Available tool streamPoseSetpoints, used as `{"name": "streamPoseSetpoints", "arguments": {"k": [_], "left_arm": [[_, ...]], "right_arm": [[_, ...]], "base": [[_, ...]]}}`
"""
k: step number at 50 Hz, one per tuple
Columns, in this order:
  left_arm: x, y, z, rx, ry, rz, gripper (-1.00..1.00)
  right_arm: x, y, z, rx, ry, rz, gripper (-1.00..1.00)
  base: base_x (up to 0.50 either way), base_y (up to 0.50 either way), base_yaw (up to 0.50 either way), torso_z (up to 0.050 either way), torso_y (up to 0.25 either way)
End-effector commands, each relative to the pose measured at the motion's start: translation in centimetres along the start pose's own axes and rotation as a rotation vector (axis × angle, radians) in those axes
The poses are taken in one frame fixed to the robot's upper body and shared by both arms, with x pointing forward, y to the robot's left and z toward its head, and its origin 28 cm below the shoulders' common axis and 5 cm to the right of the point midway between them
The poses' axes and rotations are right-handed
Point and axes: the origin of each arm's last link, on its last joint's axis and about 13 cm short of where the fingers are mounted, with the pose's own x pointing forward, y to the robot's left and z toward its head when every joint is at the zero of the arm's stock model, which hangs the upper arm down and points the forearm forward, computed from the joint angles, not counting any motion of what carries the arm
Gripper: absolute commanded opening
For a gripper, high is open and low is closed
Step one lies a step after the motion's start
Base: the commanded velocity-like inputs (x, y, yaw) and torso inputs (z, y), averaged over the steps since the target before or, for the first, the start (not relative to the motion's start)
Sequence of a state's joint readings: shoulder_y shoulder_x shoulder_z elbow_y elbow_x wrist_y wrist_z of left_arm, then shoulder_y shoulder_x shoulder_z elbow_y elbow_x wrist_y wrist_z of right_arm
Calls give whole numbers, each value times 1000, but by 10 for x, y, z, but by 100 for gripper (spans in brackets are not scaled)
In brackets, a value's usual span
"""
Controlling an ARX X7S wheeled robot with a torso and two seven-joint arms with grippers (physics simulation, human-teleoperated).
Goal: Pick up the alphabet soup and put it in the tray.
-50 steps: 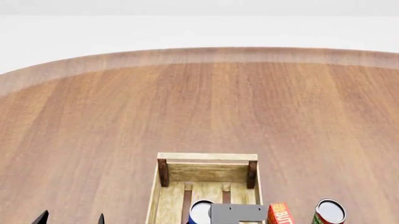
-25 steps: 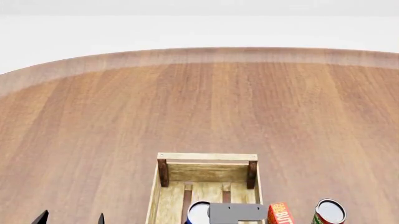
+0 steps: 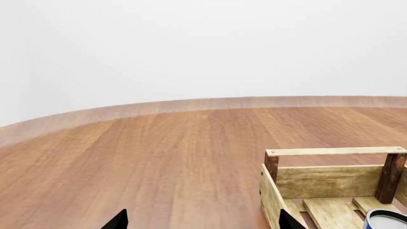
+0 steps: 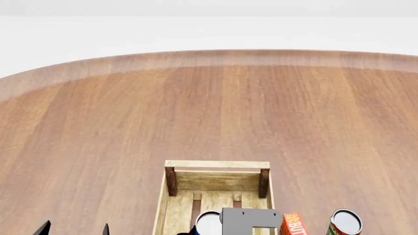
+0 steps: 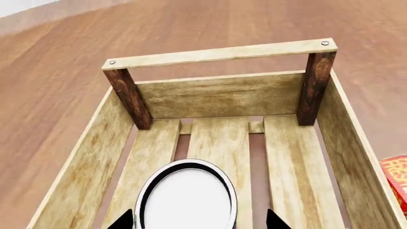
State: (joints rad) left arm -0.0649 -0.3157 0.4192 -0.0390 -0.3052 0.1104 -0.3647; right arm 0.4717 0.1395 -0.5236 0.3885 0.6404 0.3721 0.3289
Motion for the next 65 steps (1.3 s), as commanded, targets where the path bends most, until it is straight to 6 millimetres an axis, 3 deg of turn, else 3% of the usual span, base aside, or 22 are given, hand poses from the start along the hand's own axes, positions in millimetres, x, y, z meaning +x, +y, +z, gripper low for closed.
{"name": "streamPoseSetpoints", "arguments": {"k": [1,36,65], "left_arm": [[0,0,0,1,-2,0,100],[-1,1,3,5,-22,4,100],[-18,-5,34,-15,-167,-28,100]], "right_arm": [[-15,0,14,11,-57,6,100],[-74,12,60,-22,-333,55,100],[-94,10,64,-67,-481,59,100]], "base": [[0,0,0,0,0],[0,0,0,0,0],[0,0,0,0,0]]}}
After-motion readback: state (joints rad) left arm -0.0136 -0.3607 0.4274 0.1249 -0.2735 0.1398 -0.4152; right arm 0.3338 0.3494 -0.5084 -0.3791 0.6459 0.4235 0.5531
